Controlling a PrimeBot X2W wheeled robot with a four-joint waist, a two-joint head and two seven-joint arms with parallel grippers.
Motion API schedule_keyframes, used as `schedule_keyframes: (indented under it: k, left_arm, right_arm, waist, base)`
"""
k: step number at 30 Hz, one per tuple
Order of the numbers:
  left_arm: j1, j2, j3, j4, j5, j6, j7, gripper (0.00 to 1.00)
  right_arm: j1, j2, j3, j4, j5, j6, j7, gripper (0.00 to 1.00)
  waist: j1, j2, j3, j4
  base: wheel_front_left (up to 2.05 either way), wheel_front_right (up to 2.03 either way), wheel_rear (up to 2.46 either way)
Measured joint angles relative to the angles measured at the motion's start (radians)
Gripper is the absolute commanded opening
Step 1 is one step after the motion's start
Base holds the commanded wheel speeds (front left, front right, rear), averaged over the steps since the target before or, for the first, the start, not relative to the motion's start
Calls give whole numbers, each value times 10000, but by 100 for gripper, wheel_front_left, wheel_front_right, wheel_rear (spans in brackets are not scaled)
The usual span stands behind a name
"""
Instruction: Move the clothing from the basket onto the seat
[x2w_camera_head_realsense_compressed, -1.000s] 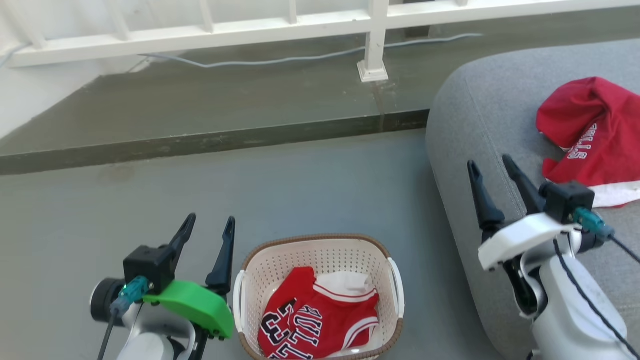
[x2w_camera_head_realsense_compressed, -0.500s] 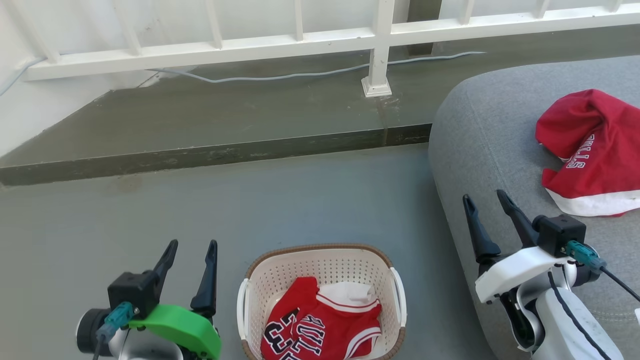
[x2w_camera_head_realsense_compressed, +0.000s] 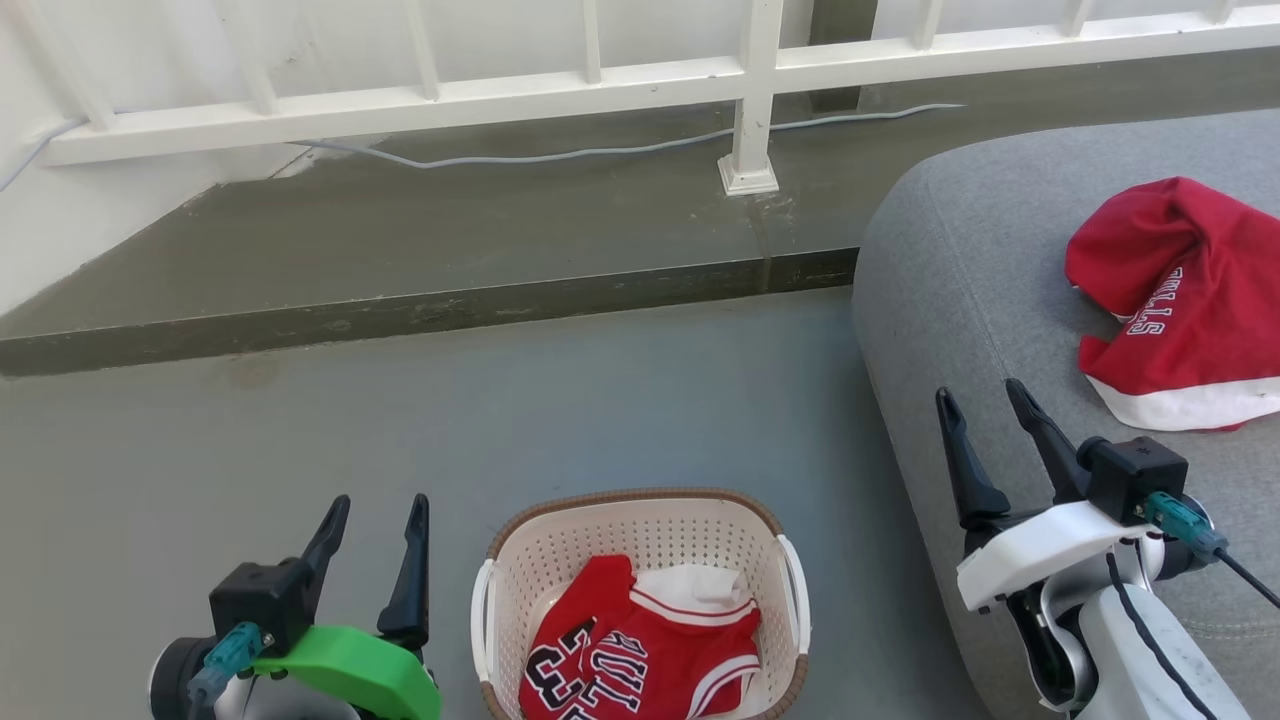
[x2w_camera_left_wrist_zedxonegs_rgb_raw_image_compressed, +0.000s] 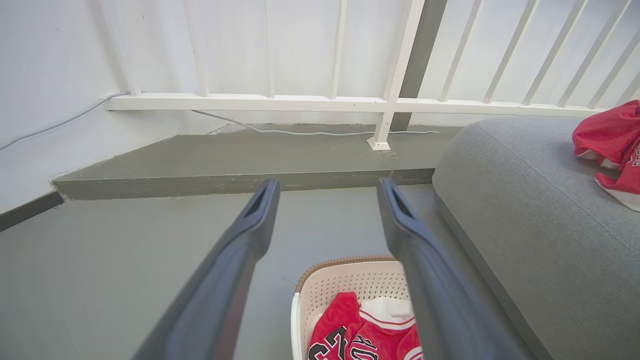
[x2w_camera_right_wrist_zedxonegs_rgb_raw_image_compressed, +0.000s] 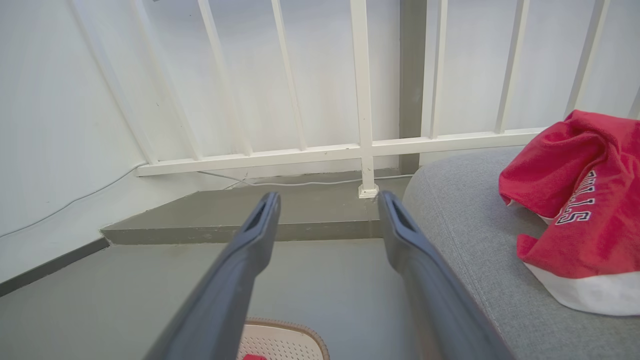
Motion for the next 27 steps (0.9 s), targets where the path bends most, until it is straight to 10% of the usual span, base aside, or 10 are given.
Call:
schedule_keyframes:
  k: [27]
  left_arm:
    - [253,-293,290,-370,489,2,274,100]
  right_arm:
    - [399,-61,-13,-761,15,-100,313,100]
  waist:
    - [0,0,30,-69]
  base:
    - [0,0,0]
